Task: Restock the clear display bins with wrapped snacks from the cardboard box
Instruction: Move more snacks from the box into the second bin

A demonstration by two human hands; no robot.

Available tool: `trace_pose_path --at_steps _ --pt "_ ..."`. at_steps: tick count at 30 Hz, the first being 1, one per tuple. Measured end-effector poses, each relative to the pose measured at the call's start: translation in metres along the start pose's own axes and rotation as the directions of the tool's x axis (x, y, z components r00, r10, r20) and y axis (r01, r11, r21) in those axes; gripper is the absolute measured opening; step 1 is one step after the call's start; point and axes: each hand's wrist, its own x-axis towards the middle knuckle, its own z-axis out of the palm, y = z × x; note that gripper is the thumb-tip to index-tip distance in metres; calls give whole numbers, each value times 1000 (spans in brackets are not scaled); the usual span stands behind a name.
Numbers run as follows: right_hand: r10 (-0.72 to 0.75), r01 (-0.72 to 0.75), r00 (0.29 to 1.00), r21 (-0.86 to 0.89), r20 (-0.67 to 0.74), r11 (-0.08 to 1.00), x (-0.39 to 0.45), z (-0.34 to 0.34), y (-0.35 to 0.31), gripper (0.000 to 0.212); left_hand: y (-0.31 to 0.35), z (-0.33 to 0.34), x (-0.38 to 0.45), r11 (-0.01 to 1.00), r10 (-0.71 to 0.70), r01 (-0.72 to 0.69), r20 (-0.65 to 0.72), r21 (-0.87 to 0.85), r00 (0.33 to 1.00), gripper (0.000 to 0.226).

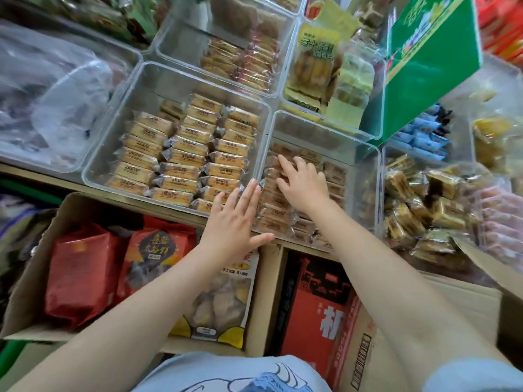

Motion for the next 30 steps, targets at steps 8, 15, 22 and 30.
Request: trace_pose_path --at_steps 8,15,22,30 --pt "-121 188 980 526 -159 829 -163 -43 63 27 50 -21 -25 996 -84 86 68 -20 994 90" --pt "215 163 867 665 -448 729 -327 -46 189 24 230 -40 -99 793 369 -396 -152 -462 917 63" --pt "300 -199 952 618 -63 760 -383 43 295 20 375 -38 -126 748 542 -594 -244 -294 804 47" --pt "158 -242 949 309 272 920 -331 172 353 34 412 -4 -117 873 485 -484 -194 56 853 51"
